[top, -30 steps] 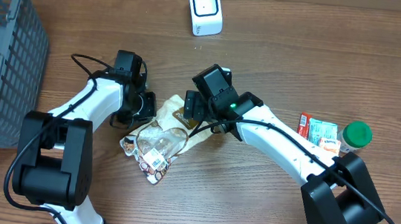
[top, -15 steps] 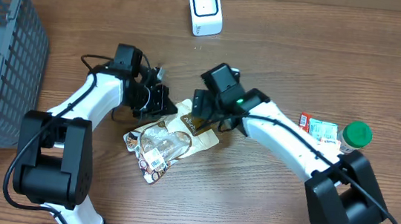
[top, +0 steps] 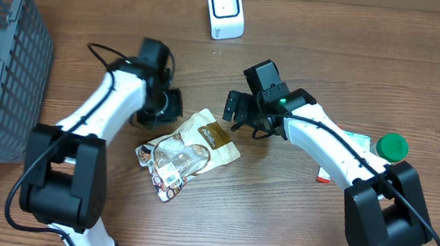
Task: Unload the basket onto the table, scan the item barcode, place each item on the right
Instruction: 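Bring both grippers together over the PanTree bag and grasp it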
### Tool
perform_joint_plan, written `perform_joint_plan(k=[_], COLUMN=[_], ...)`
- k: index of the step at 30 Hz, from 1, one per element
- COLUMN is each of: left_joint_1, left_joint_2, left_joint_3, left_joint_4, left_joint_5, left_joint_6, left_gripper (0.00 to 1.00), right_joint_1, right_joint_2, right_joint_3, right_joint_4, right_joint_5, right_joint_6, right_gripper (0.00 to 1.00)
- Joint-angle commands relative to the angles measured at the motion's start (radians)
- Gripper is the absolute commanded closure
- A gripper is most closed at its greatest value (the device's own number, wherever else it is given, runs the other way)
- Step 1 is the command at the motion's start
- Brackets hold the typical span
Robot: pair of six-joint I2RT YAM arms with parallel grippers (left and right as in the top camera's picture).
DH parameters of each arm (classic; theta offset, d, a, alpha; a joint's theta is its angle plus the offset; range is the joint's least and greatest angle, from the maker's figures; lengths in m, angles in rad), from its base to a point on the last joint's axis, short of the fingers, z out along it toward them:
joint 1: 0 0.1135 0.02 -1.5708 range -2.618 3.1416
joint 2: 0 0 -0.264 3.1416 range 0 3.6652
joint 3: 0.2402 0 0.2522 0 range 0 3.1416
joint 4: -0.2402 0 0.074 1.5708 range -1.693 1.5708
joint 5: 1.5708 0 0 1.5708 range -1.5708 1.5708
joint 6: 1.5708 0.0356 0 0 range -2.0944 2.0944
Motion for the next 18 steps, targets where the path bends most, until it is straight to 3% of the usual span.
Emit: perform_joint_plan(k=[1,8,12,18], left_joint_1=[-0.063,-0.163,-0.215,-0.235], left_joint_2=[0.004,0.006,0.006,0.005], left_joint_3=[-0.057,-0.067,-0.067,-0.047], left_joint_4=[0.047,0.083,0.101,0.073], left_joint_5=[-0.112,-0.104,-0.03,-0.01], left_joint_6=[-0.069,-0.129,-0.132,-0.131], left_gripper=[0.96,0.96,0.96,0.96], right_joint_1=[0.001,0.001,-0.002,-0.015], right_joint_2=[0.005,0.005,0.005,0.005], right_joint_3=[-0.006,-0.006,-0.006,-0.006], right_joint_4=[0.002,0.0,-0.002,-0.021], right_joint_5=[-0.009,-0.009,-0.008,-0.007], right_joint_6=[0.0,0.0,0.0,0.0], right_gripper=[0.02,0.03,0.04,0.04])
